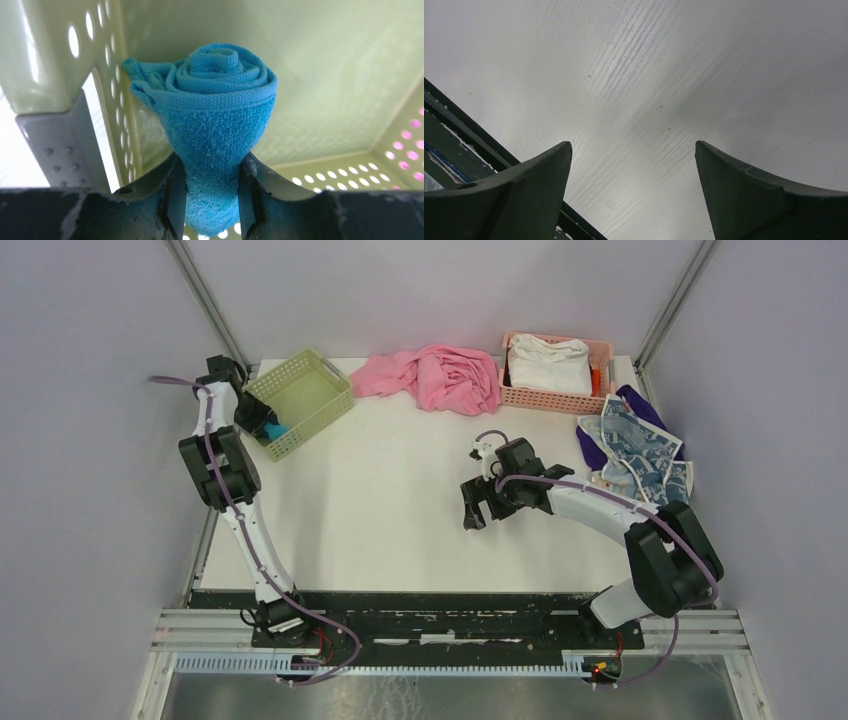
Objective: Roll the towels
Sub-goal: Place the towel in the bin.
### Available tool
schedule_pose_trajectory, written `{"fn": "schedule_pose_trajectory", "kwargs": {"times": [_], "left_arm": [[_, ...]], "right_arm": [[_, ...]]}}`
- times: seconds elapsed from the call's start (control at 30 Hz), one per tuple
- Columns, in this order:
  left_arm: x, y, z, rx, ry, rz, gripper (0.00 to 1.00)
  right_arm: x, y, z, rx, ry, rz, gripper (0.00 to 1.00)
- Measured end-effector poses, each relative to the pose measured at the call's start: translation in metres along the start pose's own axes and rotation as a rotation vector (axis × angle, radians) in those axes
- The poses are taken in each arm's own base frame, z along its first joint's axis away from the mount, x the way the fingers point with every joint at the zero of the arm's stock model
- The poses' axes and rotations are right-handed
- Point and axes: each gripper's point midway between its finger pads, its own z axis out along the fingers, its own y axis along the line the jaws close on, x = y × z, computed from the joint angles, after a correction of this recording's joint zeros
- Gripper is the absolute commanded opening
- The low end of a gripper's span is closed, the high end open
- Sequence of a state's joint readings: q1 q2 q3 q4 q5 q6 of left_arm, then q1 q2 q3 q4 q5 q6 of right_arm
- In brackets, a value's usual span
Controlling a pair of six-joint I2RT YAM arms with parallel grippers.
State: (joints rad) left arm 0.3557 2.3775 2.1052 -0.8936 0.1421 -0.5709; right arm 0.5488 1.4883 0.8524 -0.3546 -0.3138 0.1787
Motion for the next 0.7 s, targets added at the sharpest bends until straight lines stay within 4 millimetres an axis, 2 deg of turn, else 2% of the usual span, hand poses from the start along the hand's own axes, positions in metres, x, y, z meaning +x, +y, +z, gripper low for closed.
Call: {"fn": "schedule_pose_trajectory", "kwargs": {"times": [0.23, 0.43, 0.7], "left_arm": [[0.008, 0.033, -0.007, -0.164, 0.019, 0.034, 0.19], [0.008, 0.056, -0.014, -0.285, 0.011, 0.07, 0.26], [0.006, 0.071, -0.014, -0.374, 0.001, 0.097, 0.31]], "right_arm": [[0.001, 0.0, 0.001, -0.003, 0.005, 0.001, 1.0], [0.002, 0.001, 0.002, -0.008, 0.009, 0.001, 1.0], [0.002, 0.002, 0.002, -0.017, 0.011, 0.002, 1.0]]}}
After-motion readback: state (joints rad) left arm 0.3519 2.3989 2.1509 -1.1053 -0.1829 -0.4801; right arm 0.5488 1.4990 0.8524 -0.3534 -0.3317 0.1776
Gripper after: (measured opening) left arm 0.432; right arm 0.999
